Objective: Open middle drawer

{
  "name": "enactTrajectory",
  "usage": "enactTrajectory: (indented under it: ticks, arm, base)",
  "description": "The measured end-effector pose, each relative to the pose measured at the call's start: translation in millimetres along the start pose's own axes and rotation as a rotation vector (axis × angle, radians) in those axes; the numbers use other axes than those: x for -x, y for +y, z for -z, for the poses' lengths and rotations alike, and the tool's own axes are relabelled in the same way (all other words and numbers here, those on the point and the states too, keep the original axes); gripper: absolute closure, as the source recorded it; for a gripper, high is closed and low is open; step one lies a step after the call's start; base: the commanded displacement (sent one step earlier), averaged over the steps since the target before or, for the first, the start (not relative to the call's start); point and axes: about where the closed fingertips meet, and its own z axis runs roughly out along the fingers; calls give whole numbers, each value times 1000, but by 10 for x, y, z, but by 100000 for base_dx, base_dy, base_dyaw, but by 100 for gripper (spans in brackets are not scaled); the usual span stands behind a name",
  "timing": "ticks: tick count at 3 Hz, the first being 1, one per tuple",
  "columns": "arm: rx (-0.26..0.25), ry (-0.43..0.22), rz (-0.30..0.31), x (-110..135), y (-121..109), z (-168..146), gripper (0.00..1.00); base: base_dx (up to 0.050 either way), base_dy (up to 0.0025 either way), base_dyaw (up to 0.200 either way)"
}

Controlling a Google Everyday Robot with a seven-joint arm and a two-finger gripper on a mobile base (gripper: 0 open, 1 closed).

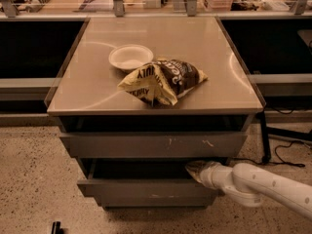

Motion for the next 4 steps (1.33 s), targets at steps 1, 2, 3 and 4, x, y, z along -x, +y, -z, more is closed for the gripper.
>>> enactTrajectory:
  ticks: [1,2,3,4]
  arm:
    - [93,66,49,-194,332,179,100]
    - [133,92,75,-236,417,251,100]
    - [223,102,95,-290,582,312,100]
    - [297,82,84,-275,757,371,100]
  base:
    - [0,0,0]
    - [0,0,0]
    - [0,0,0]
    - [0,0,0]
